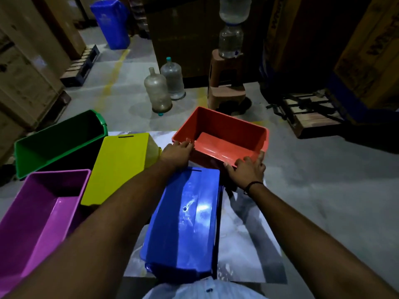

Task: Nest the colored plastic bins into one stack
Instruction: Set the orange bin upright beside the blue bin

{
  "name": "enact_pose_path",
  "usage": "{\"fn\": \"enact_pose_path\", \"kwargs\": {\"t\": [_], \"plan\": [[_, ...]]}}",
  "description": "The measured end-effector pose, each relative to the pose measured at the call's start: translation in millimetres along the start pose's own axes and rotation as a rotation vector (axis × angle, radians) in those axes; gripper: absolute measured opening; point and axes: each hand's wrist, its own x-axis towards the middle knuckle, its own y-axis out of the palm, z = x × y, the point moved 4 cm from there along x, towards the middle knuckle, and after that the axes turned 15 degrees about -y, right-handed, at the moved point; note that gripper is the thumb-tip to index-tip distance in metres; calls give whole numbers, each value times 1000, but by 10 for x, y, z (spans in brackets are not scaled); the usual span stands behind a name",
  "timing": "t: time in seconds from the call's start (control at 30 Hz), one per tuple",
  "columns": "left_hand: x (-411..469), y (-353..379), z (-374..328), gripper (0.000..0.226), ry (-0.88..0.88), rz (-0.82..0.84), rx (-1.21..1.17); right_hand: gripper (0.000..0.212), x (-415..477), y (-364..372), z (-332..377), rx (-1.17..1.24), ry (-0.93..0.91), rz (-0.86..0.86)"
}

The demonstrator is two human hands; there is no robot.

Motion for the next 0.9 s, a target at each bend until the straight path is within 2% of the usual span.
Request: {"fn": "enact_pose_path", "kwargs": {"t": [0.3,0.37,0.53,0.73,0.9], "plan": [[157,48,48,60,-61,-83,-36,63,409,-289,-426,22,-21,47],[198,46,135,57,-74,-87,-64,56,480,-328,-451,42,-15,5],[231,-5,176,50,48,-116,-92,31,582,-328,-396,72,-6,-111],[267,-20,199,52,32,-162,-215,26,569,-239,-419,-21,-36,-255],[234,38,246,22,30,-309,-325,21,437,-221,-512,-38,8,-451]]}}
